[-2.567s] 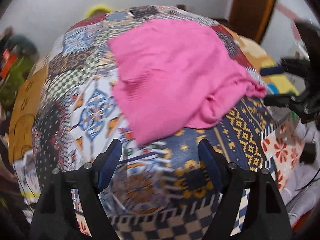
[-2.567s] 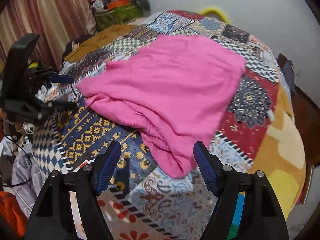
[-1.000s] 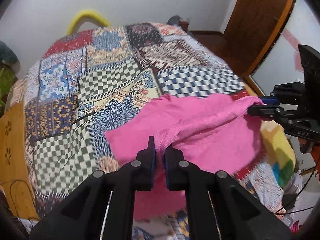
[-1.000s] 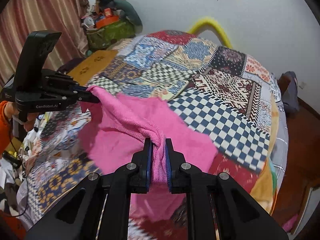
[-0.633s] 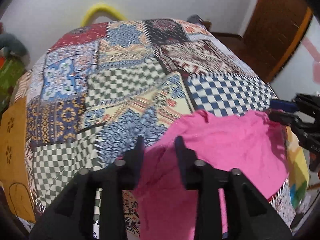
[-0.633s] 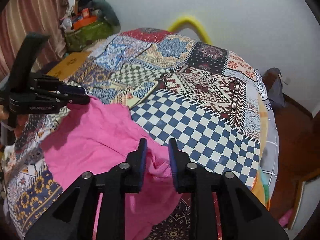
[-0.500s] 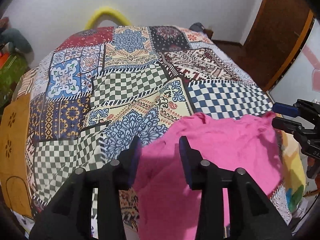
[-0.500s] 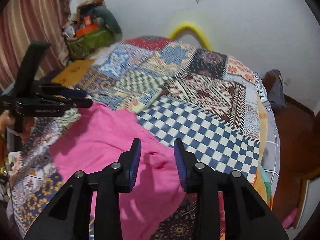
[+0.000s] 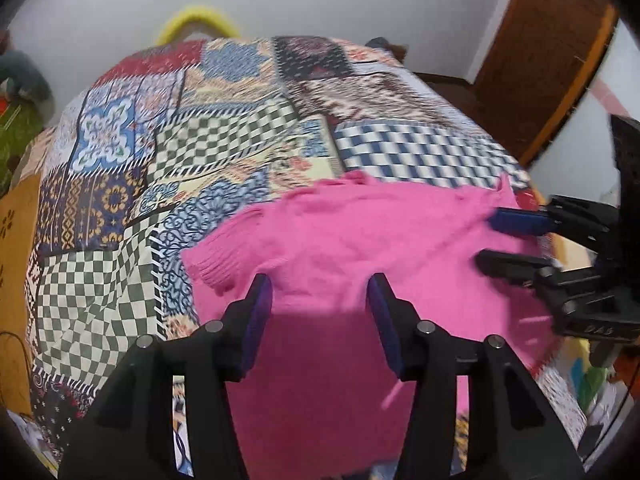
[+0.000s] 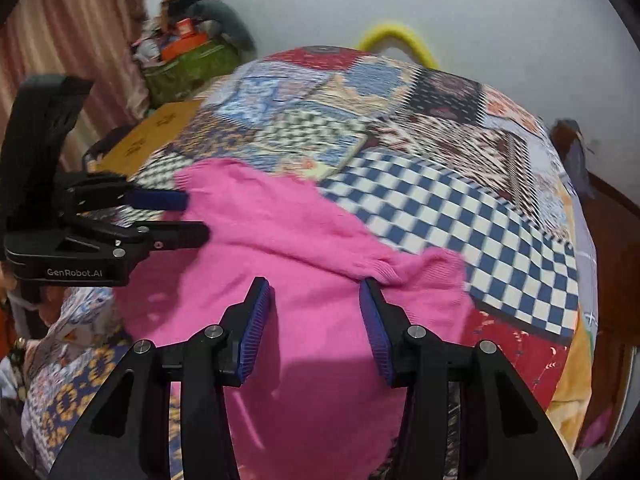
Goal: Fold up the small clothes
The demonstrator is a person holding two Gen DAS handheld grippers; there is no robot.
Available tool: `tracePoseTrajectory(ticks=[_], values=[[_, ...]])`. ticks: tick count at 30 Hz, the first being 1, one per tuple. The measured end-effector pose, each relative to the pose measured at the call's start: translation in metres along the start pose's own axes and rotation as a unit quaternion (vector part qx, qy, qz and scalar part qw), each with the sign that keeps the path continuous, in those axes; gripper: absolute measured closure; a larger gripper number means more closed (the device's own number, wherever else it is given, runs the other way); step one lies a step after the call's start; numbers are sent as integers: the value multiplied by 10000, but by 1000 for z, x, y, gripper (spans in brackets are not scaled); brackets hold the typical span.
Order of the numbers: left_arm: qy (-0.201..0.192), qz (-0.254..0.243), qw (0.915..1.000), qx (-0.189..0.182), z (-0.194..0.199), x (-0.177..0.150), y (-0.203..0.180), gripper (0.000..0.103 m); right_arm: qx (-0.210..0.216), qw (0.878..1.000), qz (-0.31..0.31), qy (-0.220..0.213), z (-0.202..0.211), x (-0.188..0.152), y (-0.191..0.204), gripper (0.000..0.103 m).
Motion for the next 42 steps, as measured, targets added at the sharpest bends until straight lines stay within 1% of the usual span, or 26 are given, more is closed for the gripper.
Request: tracePoseTrajectory(ticks=[2, 4, 5, 6, 8, 12, 13, 15, 16, 19, 20, 21, 22, 23, 25, 27, 30, 32, 35, 37, 38, 39, 40, 41, 42], values=[[-8, 117, 9999, -23, -8, 8, 9, 51, -108, 9997, -202, -50, 0, -3, -16, 60], [-87, 245, 9996, -65, -10, 16, 17, 49, -336, 9989, -332, -42, 2, -5, -32, 60], [-197, 307, 9993, 34, -9, 22, 23, 49, -421, 9984, -368, -17, 3, -6, -38, 60], [-325, 369, 9985, 232, -7, 28, 30, 49, -524, 9979, -384, 13, 5, -8, -44, 60], [-437, 514, 9967, 445, -3, 35, 45, 49, -684, 9967, -441, 29, 11, -12, -55, 60], [-425, 635, 9950, 649, 9, 32, 69, 49, -664, 9954, -680, -123, 37, -22, -61, 60], [-403, 667, 9950, 622, 15, 28, 74, 49, -643, 9953, -716, -143, 42, -24, -61, 58], [-346, 755, 9953, 501, 24, 19, 79, 48, -521, 9954, -794, -119, 54, -32, -56, 39], [-306, 850, 9951, 409, 29, 12, 81, 46, -498, 9954, -812, -142, 60, -35, -52, 36], [-228, 1076, 9938, 152, 40, -9, 81, 45, -450, 9963, -697, -203, 69, -40, -36, 35], [-179, 1078, 9940, 58, 42, -15, 77, 42, -395, 9968, -653, -230, 71, -41, -30, 34], [-113, 1083, 9940, -44, 42, -23, 73, 37, -354, 9971, -631, -232, 71, -41, -25, 30], [-68, 1086, 9940, -77, 40, -27, 71, 35, -301, 9973, -629, -224, 69, -42, -18, 29], [9, 1069, 9942, -105, 37, -34, 68, 35, -270, 9974, -631, -221, 66, -44, -15, 27], [253, 1085, 9936, -188, 24, -45, 61, 35, -228, 9975, -640, -185, 57, -48, -9, 26], [410, 1151, 9922, -235, 13, -50, 59, 35, -148, 9969, -776, -64, 45, -55, -7, 26], [471, 1240, 9904, -384, 1, -48, 54, 35, 65, 9931, -1169, -8, 30, -60, -14, 27], [434, 1223, 9903, -490, -2, -41, 49, 35, 152, 9914, -1297, -42, 27, -59, -17, 26], [417, 1301, 9874, -797, -7, -28, 42, 35, 280, 9900, -1369, -173, 22, -52, -20, 27], [431, 1389, 9851, -913, -12, -21, 39, 38, 309, 9898, -1378, -201, 19, -48, -20, 36], [426, 1415, 9848, -913, -14, -18, 39, 46, 331, 9899, -1360, -208, 16, -44, -20, 47], [409, 1422, 9848, -906, -15, -15, 38, 57, 379, 9897, -1361, -222, 14, -42, -19, 55], [404, 1430, 9846, -923, -14, -13, 38, 63, 445, 9892, -1378, -226, 11, -39, -18, 59], [434, 1461, 9829, -1036, -13, -12, 36, 74, 492, 9890, -1377, -233, 10, -37, -17, 68], [479, 1520, 9800, -1194, -10, -11, 34, 82, 519, 9891, -1356, -246, 11, -36, -16, 78]])
Point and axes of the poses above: each gripper's, at about its wrist camera, not at the fingertips, and z roughly against the way its jaws point, y to its left, x to its top, the point moved 8 cm from there along -z, roughly the way its jaws point, and after that the axes turned 13 degrees about z, right-handed, at the moved point
